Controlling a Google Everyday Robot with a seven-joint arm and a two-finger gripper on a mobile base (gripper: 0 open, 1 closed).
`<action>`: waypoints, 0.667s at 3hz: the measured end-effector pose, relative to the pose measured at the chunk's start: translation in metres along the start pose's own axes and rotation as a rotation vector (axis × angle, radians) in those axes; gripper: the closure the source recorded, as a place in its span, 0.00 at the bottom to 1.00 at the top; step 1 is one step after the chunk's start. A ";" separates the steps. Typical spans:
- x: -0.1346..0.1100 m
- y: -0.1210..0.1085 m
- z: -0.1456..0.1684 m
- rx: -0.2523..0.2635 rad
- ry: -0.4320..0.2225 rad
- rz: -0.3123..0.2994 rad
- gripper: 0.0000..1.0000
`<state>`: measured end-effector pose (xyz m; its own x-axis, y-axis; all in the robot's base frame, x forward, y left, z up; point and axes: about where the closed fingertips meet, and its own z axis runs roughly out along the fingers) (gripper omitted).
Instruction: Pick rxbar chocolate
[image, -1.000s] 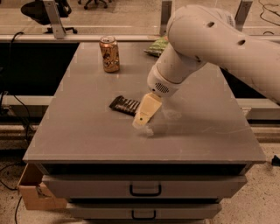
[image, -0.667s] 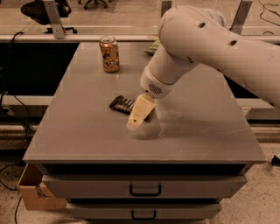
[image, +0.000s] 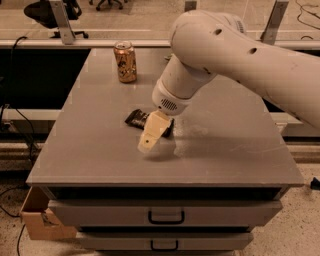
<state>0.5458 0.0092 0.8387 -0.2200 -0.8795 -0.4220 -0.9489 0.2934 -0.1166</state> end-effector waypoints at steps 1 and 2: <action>-0.002 0.001 0.012 -0.030 0.003 0.007 0.02; -0.002 0.000 0.017 -0.041 0.002 0.014 0.25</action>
Offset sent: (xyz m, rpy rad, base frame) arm 0.0088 0.0078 -0.0191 0.0190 0.0567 -0.0020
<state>0.5503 0.0169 0.8244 -0.2335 -0.8762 -0.4216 -0.9543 0.2898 -0.0737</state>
